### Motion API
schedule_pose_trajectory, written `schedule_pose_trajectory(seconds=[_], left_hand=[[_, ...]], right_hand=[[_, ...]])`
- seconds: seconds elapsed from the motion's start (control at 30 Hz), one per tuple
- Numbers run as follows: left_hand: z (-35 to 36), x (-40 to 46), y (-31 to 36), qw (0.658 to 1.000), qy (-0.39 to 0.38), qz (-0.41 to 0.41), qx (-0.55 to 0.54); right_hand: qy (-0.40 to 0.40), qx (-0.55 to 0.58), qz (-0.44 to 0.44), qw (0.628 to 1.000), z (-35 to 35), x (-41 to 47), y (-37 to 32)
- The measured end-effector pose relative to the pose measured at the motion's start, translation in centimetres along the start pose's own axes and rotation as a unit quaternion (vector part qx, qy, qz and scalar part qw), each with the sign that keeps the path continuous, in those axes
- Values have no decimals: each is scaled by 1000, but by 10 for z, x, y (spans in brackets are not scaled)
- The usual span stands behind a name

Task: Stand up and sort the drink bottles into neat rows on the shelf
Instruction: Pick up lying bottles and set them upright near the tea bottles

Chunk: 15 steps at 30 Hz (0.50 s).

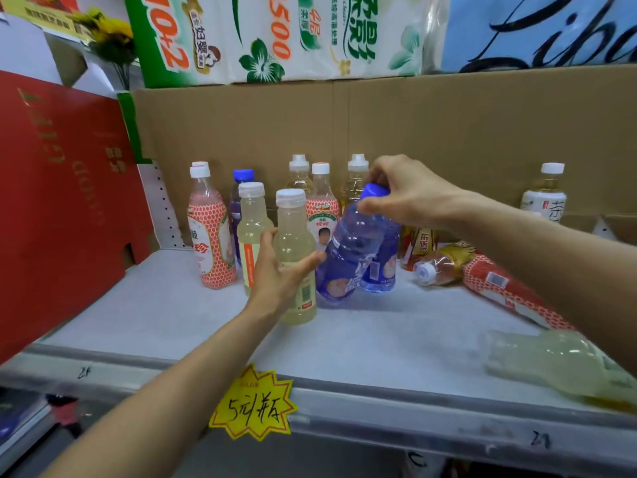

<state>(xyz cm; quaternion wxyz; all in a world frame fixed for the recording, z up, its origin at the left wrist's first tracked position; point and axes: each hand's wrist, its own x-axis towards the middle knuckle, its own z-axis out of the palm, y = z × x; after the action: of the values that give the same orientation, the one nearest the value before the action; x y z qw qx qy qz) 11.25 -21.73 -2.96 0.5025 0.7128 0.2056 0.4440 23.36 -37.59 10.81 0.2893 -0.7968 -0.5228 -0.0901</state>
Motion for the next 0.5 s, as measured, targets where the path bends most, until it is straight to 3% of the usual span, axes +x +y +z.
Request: schedule_pose_trajectory(seconds=[0.23,0.4,0.5], left_hand=[[-11,5,3,999,-36,-30,8],[-17,-13,20,995,-71,-46,50],[-17,-34,31,995,-5,21,95]], right_hand=[[-10,14,-19,1000,25,31,-20],[-101,49,-13,994,20,24,-7],[-101,67,-25,992,2,8,13]])
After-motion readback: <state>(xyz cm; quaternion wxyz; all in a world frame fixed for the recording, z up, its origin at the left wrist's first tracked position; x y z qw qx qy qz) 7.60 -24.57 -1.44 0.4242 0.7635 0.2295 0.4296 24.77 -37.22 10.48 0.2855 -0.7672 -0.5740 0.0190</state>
